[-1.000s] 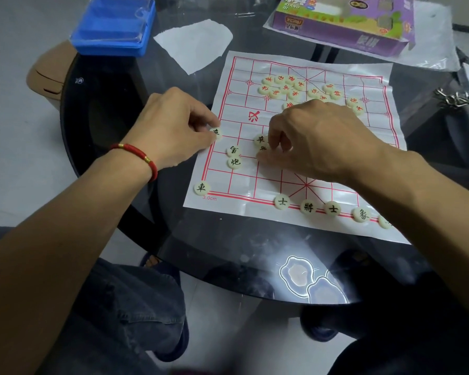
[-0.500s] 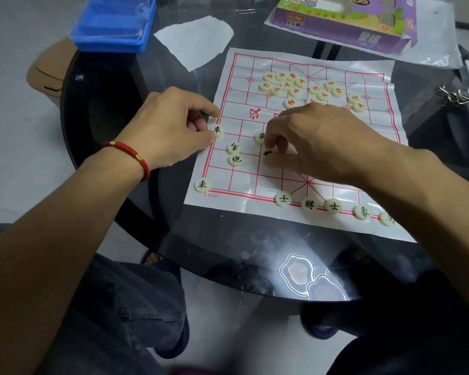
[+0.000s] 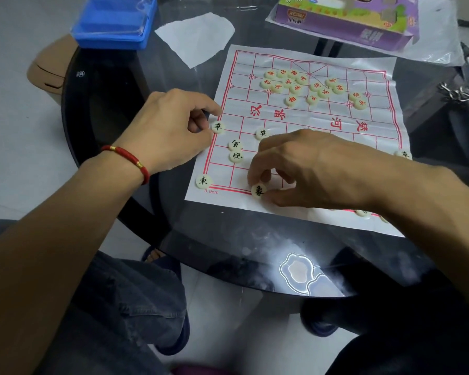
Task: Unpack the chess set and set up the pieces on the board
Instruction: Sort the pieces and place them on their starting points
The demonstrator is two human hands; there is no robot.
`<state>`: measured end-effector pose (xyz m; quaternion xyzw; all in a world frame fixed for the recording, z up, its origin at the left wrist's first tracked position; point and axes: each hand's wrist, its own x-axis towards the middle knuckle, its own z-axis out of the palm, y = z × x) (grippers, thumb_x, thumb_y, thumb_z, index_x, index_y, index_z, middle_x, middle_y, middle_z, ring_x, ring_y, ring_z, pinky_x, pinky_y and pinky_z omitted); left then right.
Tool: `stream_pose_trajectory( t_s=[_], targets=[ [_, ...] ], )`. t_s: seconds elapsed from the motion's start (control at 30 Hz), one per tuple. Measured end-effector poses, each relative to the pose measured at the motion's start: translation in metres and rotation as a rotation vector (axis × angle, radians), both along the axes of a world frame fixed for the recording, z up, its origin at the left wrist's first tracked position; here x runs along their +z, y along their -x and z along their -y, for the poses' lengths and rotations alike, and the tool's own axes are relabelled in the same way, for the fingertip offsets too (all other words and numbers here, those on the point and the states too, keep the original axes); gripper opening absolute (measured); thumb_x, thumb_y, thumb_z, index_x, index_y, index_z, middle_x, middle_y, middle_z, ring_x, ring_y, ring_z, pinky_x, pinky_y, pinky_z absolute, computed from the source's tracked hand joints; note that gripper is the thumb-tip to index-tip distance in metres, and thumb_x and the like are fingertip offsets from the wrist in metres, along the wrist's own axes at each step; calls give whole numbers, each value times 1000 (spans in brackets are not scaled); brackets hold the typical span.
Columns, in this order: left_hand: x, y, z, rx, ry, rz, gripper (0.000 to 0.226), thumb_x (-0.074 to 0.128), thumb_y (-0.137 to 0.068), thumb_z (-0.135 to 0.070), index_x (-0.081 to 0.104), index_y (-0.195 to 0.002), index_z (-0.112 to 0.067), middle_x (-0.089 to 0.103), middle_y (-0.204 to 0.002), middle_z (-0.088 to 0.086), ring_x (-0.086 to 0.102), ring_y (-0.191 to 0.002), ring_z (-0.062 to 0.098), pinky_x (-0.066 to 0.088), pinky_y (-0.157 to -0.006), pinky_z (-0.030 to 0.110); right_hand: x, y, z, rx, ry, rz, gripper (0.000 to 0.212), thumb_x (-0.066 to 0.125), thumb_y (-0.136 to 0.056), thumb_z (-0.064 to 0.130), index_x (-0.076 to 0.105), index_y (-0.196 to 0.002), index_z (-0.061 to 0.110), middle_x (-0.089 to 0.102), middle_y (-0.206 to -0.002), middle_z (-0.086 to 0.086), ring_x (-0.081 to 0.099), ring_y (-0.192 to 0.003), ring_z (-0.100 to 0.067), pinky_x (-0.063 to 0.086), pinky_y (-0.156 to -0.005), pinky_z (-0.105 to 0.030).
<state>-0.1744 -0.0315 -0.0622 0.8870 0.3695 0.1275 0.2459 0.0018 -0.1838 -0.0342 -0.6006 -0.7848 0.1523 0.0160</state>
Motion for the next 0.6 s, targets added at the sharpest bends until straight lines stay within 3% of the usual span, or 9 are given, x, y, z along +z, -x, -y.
stream_pose_trajectory(
  t_s=[0.17,0.3,0.43,0.6],
  targets=[
    [1,2,1,-16,-54,14,30,68,-93,-19,67,-123,-24,68,-100,-6,64,-83,6,41,-65,7,-2,0,-1,-1,-7,10,22,67,-91,40,66,-112,33,56,-102,13,43,-75,7,49,-70,-30],
    [12,7,10,-177,-225,31,19,72,-89,-23,74,-108,-22,67,-94,-2,59,-77,11,41,-68,14,0,-7,-3,-38,-54,-10,29,65,-93,44,66,-118,30,60,-104,10,47,-75,6,42,-66,-16],
    [14,8,18,-398,-250,-39,22,72,-87,-27,78,-109,-24,67,-92,1,54,-79,14,44,-71,26,1,-16,-7,-104,-148,39,25,65,-96,35,68,-119,24,65,-109,4,52,-79,-7,51,-69,-24],
    [12,7,16,-425,-251,-39,26,72,-87,-32,77,-112,-26,65,-90,-2,53,-81,14,41,-72,27,-2,-20,-12,-173,-238,41,21,62,-98,26,70,-116,20,68,-108,1,51,-78,-8,49,-68,-26]
  ],
)
